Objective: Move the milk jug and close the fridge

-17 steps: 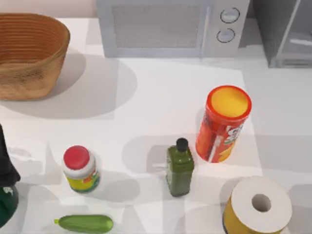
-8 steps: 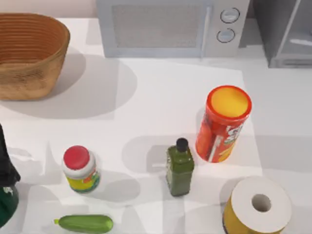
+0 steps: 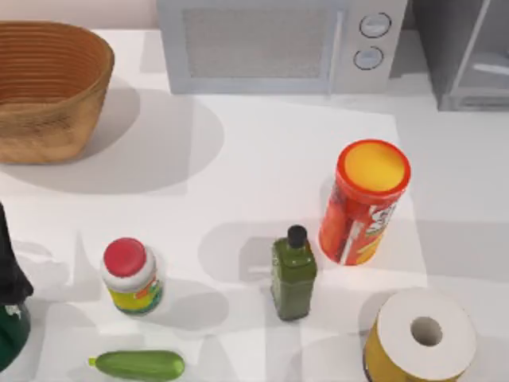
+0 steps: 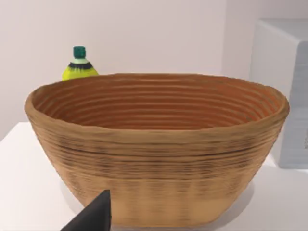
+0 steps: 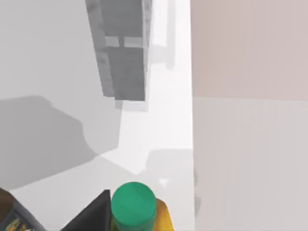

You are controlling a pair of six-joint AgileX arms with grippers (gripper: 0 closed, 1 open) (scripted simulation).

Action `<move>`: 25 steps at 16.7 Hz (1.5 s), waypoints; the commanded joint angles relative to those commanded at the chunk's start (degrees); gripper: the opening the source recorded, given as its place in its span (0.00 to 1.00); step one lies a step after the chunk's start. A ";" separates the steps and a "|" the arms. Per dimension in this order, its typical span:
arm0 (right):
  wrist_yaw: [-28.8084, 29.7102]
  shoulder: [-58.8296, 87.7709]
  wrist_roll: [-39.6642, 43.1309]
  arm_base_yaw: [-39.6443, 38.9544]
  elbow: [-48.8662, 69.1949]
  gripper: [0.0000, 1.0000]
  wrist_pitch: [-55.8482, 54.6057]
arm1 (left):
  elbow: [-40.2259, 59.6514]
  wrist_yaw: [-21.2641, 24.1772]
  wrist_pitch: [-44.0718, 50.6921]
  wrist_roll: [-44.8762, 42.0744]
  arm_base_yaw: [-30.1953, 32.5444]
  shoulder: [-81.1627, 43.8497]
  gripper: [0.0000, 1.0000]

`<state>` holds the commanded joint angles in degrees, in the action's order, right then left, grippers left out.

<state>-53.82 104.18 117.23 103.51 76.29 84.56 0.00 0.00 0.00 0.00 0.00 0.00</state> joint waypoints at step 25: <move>9.75 0.46 -77.82 -48.21 -1.01 1.00 -65.84 | 0.00 0.00 0.00 0.00 0.00 0.00 1.00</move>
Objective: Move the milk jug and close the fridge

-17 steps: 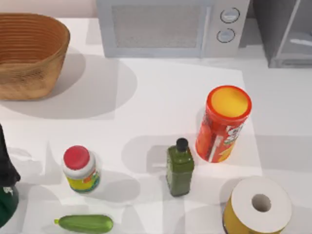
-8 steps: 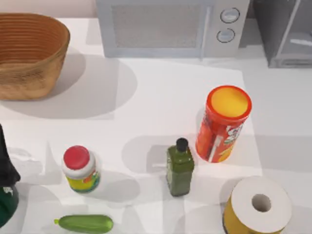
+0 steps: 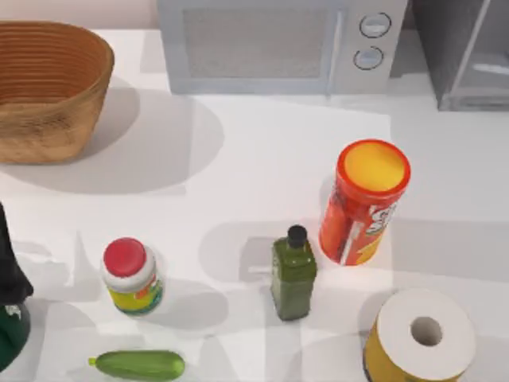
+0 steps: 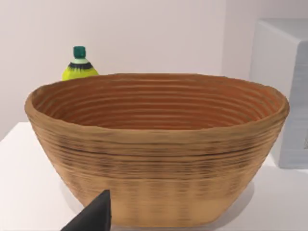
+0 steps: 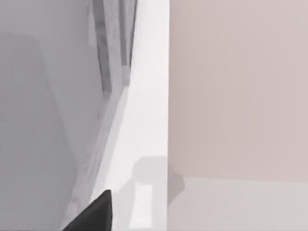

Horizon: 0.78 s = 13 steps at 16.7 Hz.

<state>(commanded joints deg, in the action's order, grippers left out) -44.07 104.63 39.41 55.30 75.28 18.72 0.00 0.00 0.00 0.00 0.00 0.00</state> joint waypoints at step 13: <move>9.19 -1.60 -8.90 -9.87 -3.08 1.00 -5.10 | 0.00 0.00 0.00 0.00 0.00 0.00 1.00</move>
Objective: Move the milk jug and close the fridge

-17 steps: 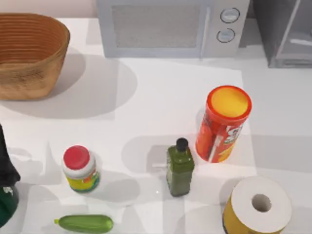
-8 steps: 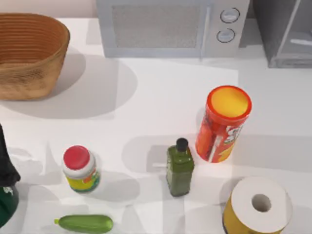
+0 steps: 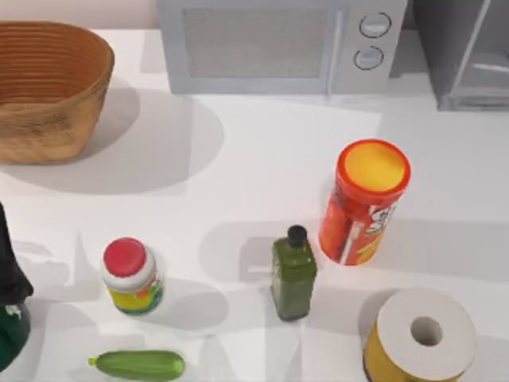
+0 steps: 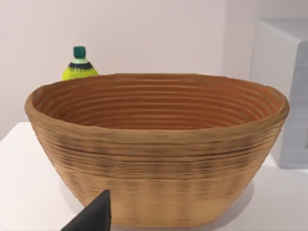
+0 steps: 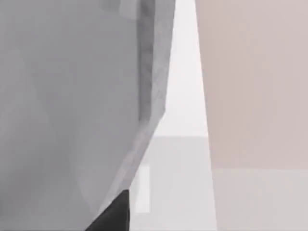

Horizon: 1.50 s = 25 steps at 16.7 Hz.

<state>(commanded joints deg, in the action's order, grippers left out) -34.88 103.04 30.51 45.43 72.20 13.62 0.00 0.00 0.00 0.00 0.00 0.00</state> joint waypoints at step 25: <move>33.61 3.77 -28.85 -42.85 2.49 1.00 -12.53 | 0.00 0.00 0.00 0.00 0.00 0.00 1.00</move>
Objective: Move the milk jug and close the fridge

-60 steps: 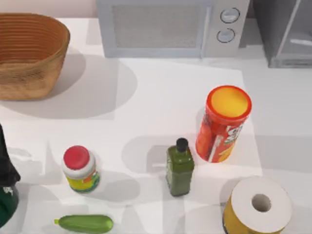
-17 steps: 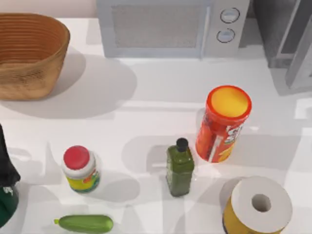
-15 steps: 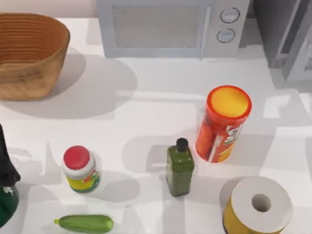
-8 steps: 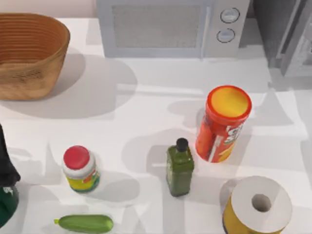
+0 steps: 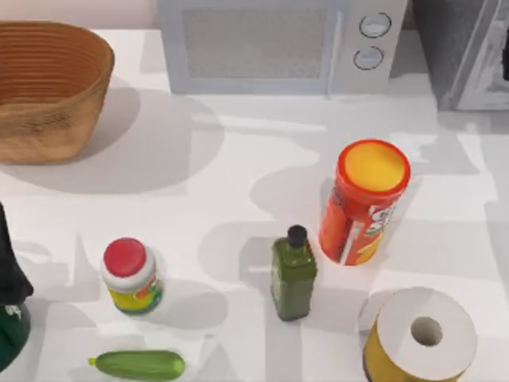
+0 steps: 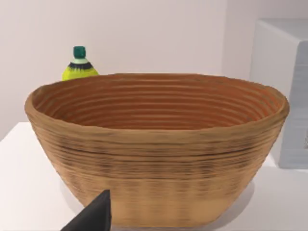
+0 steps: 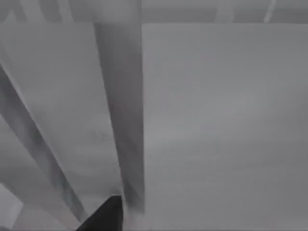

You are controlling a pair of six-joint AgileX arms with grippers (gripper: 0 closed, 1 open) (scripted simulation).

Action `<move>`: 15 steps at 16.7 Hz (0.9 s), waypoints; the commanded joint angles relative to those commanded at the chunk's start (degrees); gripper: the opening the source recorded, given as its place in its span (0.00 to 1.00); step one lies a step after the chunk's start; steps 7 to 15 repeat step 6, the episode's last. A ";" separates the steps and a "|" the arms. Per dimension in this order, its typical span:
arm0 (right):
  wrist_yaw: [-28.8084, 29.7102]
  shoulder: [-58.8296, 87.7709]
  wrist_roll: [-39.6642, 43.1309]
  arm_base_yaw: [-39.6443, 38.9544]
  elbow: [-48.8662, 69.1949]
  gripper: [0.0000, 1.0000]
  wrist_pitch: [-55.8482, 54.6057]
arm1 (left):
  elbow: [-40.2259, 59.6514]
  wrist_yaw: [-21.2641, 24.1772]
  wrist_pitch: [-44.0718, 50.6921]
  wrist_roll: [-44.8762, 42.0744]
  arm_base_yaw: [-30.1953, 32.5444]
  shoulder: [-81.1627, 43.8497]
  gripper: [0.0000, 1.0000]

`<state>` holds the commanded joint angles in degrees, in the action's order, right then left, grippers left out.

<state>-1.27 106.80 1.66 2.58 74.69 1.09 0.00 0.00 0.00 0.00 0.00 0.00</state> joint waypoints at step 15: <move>0.05 7.03 -0.11 -0.19 8.82 1.00 1.98 | 0.00 0.00 0.00 0.00 0.00 0.00 1.00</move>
